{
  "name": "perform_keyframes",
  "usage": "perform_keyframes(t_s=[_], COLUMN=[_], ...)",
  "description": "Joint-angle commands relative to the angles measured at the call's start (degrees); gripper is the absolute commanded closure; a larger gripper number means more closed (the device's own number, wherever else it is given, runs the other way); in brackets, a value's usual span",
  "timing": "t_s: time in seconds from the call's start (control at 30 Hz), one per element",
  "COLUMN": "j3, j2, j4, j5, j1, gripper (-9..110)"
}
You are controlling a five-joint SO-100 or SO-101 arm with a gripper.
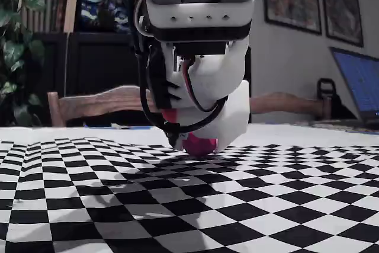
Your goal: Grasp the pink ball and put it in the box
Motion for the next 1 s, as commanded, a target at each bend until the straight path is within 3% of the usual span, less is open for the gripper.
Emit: perform_keyframes(t_s=[0.0,0.97], j3=[0.5,20.0], j2=[7.2,29.8], j4=[0.2,0.3], j5=[-0.4,-0.4], j1=[0.4,1.2], gripper=[101,101])
